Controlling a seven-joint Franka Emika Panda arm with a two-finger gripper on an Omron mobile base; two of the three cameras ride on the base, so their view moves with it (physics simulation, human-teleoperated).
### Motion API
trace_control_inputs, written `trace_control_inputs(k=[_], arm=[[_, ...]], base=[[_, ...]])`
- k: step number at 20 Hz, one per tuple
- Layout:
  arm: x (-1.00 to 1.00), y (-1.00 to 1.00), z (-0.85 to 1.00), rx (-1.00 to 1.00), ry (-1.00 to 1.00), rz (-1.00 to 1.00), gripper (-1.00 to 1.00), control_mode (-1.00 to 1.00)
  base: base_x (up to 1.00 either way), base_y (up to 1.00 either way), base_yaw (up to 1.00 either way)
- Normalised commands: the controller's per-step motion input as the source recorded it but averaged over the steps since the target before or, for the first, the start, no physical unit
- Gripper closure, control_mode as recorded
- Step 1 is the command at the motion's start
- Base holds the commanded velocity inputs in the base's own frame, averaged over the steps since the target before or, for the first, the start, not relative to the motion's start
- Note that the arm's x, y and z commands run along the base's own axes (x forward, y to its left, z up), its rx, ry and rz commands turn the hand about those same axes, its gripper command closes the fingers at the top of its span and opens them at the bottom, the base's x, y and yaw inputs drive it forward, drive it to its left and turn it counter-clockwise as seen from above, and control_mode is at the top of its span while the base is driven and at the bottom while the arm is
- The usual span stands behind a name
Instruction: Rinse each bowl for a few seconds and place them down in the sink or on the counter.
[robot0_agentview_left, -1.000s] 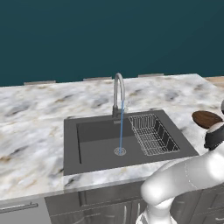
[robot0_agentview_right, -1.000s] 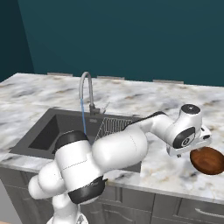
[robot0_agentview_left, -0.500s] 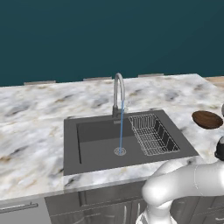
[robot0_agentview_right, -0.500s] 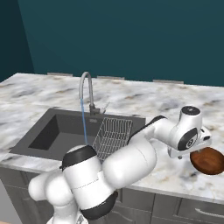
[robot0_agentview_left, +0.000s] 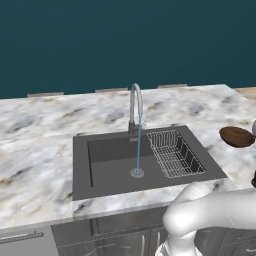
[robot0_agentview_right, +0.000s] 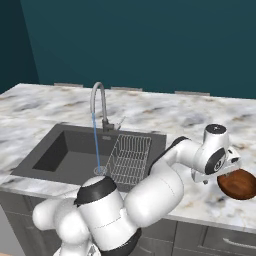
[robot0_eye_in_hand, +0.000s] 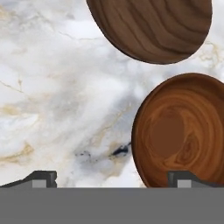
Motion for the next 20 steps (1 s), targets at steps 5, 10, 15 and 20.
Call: trace_control_inputs(k=[5,10,15,20], arm=[[0.05,-0.06,-0.14,0.0,0.0,0.0,-1.0,-1.0],[0.06,-0.06,-0.14,0.0,0.0,0.0,-1.0,-1.0],[0.08,-0.09,-0.14,0.0,0.0,0.0,-1.0,-1.0],[0.14,-0.15,-0.08,0.0,0.0,0.0,-1.0,-1.0]], base=[[0.0,0.0,0.0],[0.0,0.0,0.0],[0.0,0.0,0.0],[0.0,0.0,0.0]])
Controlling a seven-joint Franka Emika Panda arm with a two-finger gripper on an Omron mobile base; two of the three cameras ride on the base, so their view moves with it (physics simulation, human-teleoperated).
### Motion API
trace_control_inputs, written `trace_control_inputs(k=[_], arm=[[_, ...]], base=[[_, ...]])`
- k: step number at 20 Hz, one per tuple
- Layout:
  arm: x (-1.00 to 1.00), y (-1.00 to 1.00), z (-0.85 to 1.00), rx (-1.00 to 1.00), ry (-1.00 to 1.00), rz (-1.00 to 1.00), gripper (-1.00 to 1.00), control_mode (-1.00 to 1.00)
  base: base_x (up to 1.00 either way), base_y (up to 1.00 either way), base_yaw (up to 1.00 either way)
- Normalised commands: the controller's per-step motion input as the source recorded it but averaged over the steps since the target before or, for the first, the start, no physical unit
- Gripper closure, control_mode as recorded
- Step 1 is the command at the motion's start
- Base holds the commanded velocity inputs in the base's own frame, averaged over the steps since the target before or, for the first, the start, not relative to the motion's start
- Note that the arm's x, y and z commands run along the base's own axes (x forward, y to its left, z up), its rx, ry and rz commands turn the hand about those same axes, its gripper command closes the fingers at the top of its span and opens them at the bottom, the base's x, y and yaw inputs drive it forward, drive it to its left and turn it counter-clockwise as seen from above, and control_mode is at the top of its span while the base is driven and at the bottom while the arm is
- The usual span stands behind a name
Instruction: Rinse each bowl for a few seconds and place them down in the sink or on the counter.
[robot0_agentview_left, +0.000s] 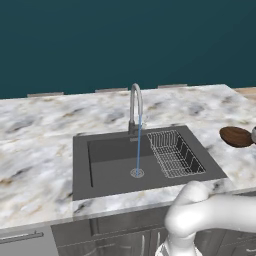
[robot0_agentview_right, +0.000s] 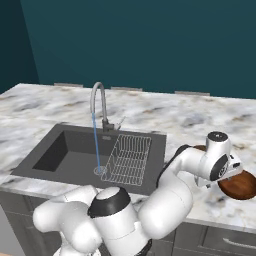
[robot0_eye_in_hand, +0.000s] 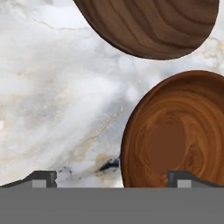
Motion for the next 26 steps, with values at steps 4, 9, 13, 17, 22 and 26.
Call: trace_control_inputs(k=[4,9,13,17,22,26], arm=[[0.11,-0.17,-0.09,0.0,0.01,0.0,-1.0,-1.0],[0.16,-0.13,-0.14,0.0,0.04,0.0,-1.0,-1.0],[0.17,-0.11,-0.19,0.0,0.05,0.0,-1.0,-1.0],[0.04,-0.11,-0.19,0.0,0.05,0.0,-1.0,-1.0],[0.0,-0.16,-0.24,0.0,0.05,0.0,-1.0,-1.0],[0.08,-0.09,-0.22,0.0,0.1,0.0,1.0,-1.0]], base=[[0.0,0.0,0.0],[0.0,0.0,0.0],[0.0,0.0,0.0],[0.0,0.0,0.0],[0.0,0.0,0.0],[0.0,0.0,0.0]])
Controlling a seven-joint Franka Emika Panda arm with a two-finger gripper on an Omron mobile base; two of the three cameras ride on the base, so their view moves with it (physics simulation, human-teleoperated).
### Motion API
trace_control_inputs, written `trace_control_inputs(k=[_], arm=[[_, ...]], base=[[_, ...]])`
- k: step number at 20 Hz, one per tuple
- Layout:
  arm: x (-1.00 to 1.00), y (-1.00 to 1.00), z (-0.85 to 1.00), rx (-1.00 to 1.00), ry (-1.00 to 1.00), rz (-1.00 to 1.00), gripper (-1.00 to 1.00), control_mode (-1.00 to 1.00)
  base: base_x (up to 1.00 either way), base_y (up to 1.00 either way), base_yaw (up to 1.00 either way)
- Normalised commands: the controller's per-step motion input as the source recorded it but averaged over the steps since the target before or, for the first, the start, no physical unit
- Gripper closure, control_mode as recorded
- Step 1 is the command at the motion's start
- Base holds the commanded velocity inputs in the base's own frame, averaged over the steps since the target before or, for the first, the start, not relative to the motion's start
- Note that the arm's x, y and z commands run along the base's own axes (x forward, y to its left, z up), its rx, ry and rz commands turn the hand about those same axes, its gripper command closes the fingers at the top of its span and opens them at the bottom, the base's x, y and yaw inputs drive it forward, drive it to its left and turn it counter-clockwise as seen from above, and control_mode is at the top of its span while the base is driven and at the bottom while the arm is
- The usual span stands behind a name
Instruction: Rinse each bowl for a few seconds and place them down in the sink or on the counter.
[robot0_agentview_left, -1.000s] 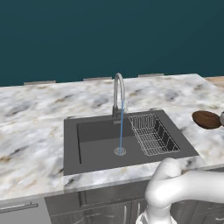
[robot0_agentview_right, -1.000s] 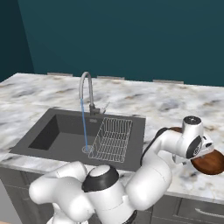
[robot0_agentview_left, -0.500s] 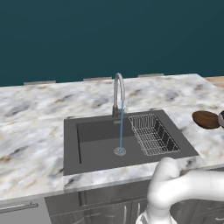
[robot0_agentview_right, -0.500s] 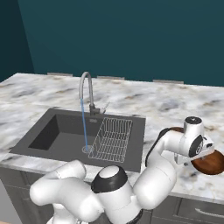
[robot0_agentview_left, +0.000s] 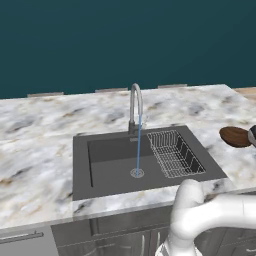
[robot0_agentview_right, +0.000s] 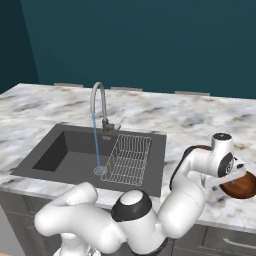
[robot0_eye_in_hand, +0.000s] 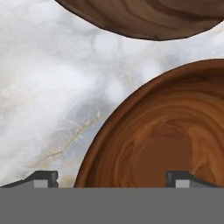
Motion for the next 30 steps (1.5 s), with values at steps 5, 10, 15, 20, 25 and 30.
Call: trace_control_inputs(k=[5,10,15,20,25,30], arm=[[0.05,0.0,-0.11,0.0,0.05,0.0,1.0,-1.0],[-0.02,-0.02,-0.06,0.01,0.04,0.02,1.0,-1.0],[-0.23,-0.12,-0.01,0.0,0.02,0.04,1.0,-1.0],[-0.4,-0.03,0.4,-0.02,-0.09,0.03,1.0,-1.0],[-0.47,0.14,1.0,-0.14,-0.11,0.2,1.0,-1.0],[-0.22,0.33,1.0,-0.15,-0.03,0.29,1.0,-1.0]], base=[[0.0,0.0,0.0],[0.0,0.0,0.0],[0.0,0.0,0.0],[0.0,0.0,0.0],[0.0,0.0,0.0],[0.0,0.0,0.0]])
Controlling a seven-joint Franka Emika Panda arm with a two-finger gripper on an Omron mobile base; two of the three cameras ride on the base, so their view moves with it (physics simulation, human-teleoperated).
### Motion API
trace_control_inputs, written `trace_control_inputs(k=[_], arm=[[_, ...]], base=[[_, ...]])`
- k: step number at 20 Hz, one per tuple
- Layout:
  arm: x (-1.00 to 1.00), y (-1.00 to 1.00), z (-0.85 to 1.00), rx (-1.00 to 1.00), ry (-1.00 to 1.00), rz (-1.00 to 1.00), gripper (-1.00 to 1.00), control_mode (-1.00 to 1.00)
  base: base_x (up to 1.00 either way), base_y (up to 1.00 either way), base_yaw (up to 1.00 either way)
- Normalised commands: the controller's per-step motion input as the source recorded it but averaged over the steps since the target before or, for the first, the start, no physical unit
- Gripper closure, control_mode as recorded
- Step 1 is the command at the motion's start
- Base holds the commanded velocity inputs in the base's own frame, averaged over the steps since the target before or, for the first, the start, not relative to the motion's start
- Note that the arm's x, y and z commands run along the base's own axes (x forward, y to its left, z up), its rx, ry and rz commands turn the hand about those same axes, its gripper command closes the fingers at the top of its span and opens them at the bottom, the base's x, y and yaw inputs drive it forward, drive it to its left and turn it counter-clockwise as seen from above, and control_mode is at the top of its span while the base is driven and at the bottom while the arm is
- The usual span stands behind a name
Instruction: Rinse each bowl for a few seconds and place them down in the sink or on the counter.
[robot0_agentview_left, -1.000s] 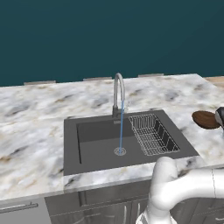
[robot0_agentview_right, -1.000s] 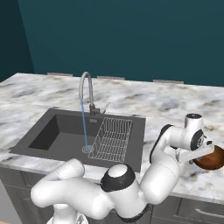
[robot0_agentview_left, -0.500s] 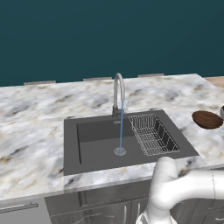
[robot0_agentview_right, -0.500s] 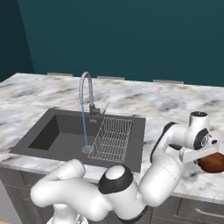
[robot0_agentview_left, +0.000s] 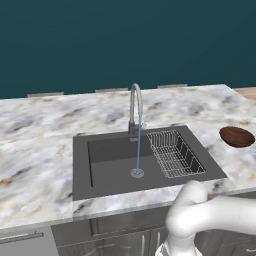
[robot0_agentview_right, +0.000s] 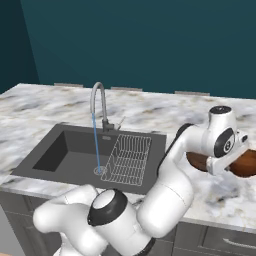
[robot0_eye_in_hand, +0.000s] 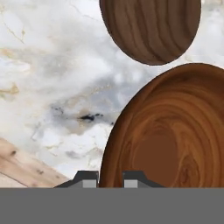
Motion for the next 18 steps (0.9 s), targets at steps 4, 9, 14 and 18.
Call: trace_control_inputs(k=[4,9,14,18], arm=[[0.0,0.59,0.9,-0.11,0.04,0.33,1.0,-1.0],[0.0,0.58,0.85,-0.1,0.09,0.35,1.0,-1.0],[-0.12,0.55,0.55,-0.08,0.05,0.35,1.0,-1.0],[-0.32,0.48,0.26,-0.06,0.01,0.34,1.0,-1.0]], base=[[0.0,0.0,0.0],[0.0,0.0,0.0],[0.0,0.0,0.0],[0.0,0.0,0.0]])
